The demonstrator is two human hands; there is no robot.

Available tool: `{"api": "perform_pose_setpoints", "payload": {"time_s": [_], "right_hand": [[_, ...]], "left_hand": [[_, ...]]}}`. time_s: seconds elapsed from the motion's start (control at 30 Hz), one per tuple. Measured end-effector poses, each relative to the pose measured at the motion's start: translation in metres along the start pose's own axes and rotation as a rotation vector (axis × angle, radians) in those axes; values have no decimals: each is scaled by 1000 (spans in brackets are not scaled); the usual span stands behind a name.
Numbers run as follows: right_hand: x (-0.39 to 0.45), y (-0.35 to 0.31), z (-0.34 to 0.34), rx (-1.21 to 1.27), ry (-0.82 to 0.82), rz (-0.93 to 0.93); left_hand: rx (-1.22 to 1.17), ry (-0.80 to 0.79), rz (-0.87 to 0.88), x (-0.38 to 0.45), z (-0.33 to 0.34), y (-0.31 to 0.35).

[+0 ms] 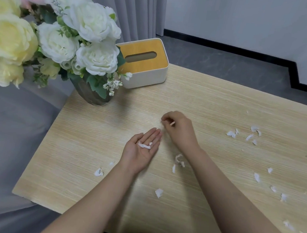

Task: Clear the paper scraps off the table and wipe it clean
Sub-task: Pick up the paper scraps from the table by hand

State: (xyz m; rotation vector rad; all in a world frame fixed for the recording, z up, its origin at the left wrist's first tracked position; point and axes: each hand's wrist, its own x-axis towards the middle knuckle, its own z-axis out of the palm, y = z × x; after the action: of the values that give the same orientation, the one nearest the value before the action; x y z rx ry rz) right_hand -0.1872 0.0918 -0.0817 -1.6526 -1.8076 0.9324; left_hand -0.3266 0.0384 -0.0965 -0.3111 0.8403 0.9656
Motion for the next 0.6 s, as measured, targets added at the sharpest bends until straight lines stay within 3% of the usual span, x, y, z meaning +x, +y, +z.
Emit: {"api": "perform_pose_setpoints", "payload": {"time_s": [0.43, 0.6], "right_hand": [[-102, -38, 46, -203, -312, -260], [-113, -40, 44, -97, -290, -282]], "left_hand": [[-173, 38, 16, -51, -44, -29], [-213, 31, 54, -63, -52, -33]]}}
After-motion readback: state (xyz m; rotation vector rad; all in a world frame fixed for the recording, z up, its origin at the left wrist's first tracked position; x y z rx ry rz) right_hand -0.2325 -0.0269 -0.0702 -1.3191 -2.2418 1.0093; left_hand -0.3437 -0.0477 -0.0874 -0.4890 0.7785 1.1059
